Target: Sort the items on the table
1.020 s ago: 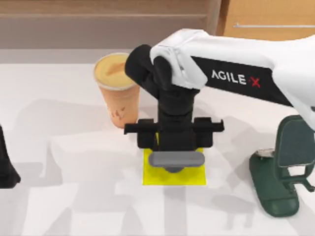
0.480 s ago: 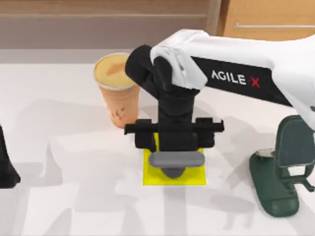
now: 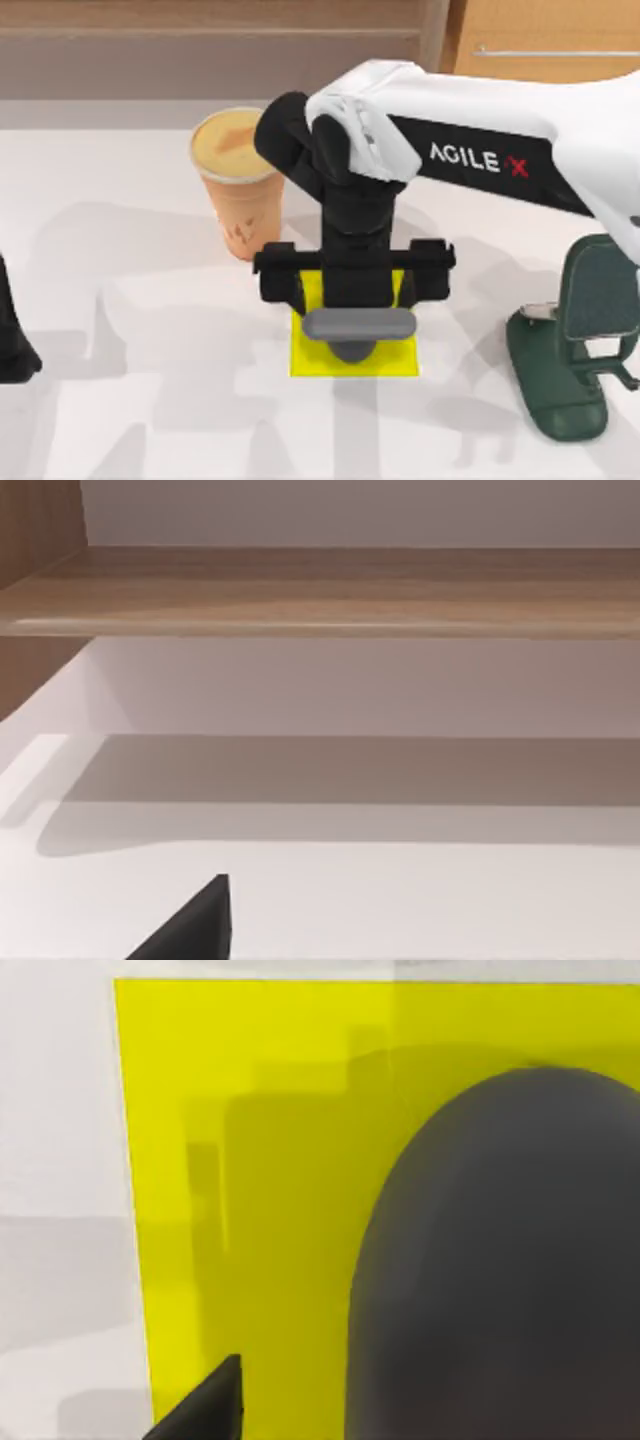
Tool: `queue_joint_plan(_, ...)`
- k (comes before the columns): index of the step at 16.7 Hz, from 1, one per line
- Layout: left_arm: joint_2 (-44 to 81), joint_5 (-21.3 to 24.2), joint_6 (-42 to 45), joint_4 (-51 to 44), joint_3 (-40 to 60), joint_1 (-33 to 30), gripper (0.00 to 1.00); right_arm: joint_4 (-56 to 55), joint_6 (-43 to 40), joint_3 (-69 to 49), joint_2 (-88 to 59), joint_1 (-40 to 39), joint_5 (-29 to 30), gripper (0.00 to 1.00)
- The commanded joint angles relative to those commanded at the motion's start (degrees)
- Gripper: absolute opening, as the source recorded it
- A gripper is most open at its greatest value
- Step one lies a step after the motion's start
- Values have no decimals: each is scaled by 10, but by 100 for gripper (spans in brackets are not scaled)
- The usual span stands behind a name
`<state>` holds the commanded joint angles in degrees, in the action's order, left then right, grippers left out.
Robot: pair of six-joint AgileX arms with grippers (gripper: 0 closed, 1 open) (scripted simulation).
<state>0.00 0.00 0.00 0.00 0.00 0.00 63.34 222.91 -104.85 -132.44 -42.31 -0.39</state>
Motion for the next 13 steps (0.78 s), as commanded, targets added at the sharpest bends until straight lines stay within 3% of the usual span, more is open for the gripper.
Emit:
queue_joint_plan(4, 0, 0, 0, 0, 0, 0, 100, 0, -5, -1, 2, 1, 1, 100)
queue_joint_plan(7, 0, 0, 0, 0, 0, 0, 100, -3, -54, -3, 14, 20, 7, 100)
queue_joint_plan(10, 0, 0, 0, 0, 0, 0, 100, -6, -158, -1, 25, 57, 19, 100)
queue_joint_plan(13, 0, 0, 0, 0, 0, 0, 100, -9, -316, 4, 33, 110, 34, 100)
